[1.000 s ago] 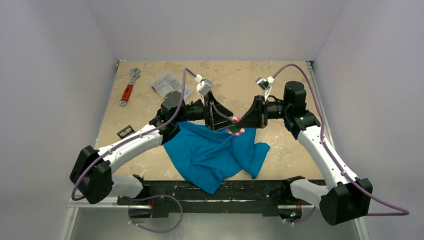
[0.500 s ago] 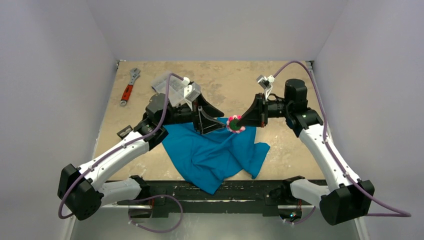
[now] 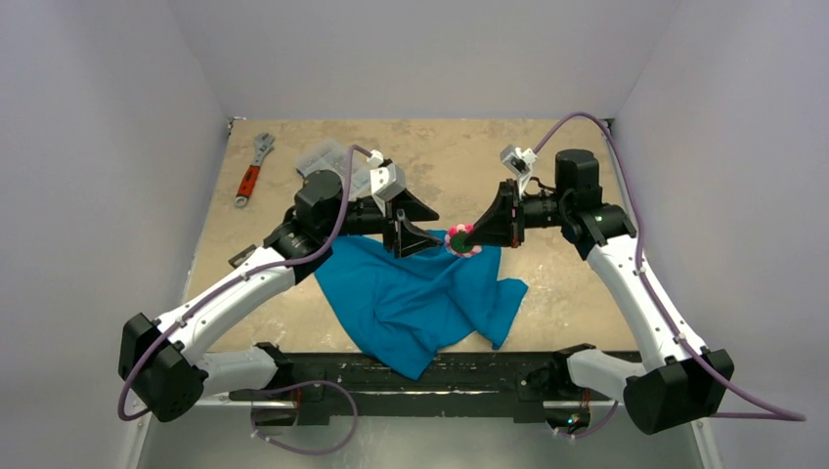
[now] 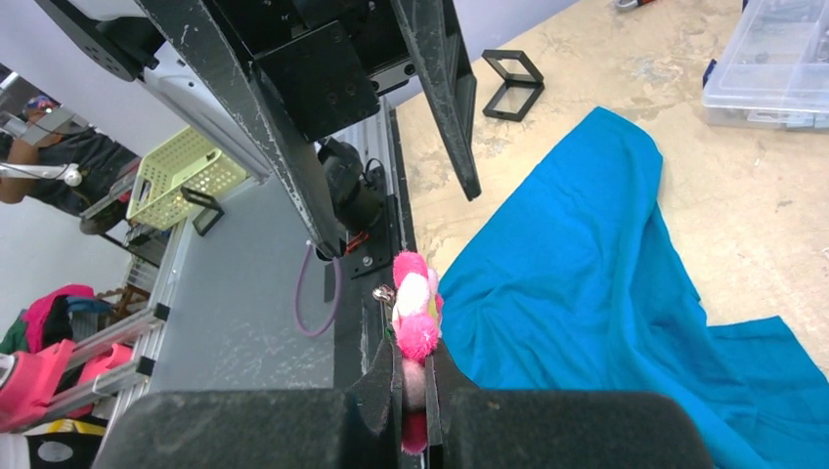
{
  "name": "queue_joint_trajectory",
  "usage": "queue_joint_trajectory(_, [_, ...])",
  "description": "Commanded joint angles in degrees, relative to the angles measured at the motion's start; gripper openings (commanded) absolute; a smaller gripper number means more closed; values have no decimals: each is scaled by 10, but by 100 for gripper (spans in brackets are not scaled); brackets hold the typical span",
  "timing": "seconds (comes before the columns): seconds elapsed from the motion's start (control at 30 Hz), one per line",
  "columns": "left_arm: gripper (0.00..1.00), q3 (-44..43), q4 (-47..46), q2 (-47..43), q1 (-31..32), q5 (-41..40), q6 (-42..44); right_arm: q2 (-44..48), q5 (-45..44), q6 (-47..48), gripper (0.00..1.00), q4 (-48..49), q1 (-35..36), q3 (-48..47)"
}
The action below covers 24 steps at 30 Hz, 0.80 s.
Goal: Remove the brooch from the garment
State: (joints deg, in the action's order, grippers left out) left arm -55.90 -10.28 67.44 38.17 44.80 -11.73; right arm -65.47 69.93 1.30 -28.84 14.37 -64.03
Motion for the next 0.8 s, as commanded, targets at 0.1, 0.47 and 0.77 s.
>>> queue_joint_trajectory(0.1, [55, -47, -48, 53, 25, -3, -22, 4, 30, -2, 0, 9, 7, -14])
queue_joint_trajectory(0.47, [23, -51, -91, 92, 31, 9, -90, -5, 34, -9, 0, 11, 6, -22])
queue_joint_trajectory(0.77, [0, -33, -86, 93, 25, 3, -91, -11, 48, -8, 0, 21, 7, -22])
